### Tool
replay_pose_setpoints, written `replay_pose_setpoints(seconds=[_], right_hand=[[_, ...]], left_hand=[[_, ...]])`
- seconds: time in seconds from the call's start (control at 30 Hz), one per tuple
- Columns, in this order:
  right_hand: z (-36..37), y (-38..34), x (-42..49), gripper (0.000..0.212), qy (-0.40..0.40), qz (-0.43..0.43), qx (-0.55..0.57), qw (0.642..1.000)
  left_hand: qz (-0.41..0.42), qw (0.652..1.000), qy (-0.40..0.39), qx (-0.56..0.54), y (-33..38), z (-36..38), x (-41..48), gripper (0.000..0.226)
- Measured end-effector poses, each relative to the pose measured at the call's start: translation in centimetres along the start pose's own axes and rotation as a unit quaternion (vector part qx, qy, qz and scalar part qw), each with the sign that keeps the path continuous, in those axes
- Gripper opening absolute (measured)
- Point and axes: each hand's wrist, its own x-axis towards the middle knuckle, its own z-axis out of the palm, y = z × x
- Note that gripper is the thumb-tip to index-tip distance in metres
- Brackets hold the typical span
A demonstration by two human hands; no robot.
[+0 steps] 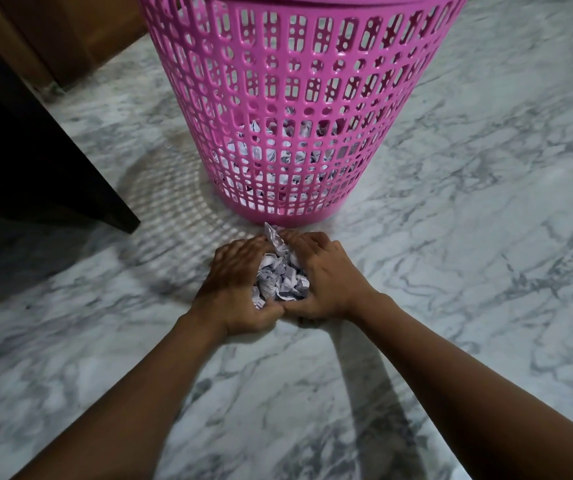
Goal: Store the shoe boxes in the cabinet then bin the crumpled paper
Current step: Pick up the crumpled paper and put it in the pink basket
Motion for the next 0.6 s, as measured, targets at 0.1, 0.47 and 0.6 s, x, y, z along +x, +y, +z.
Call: replay_pose_setpoints(seconds=[0.1,0.47,0.6], right_hand=[[0.08,-0.03,0.23,0.111,-0.003,0.0,-0.003,1.0],[0.16,0.0,0.32,0.103,0.003,-0.012,-0.024,1.0],[0.11,-0.15,0.29,0.101,0.012,-0.006,0.006,1.0]], left_hand=[[-0.02,1.0,-0.009,-0.002,0.24,-0.01,-0.07,0.084],[-0.05,0.999,-0.018,0.012,-0.02,0.46,0.22,0.081],[-0.039,0.999,-0.006,0.008,0.06,0.31,0.51,0.077]])
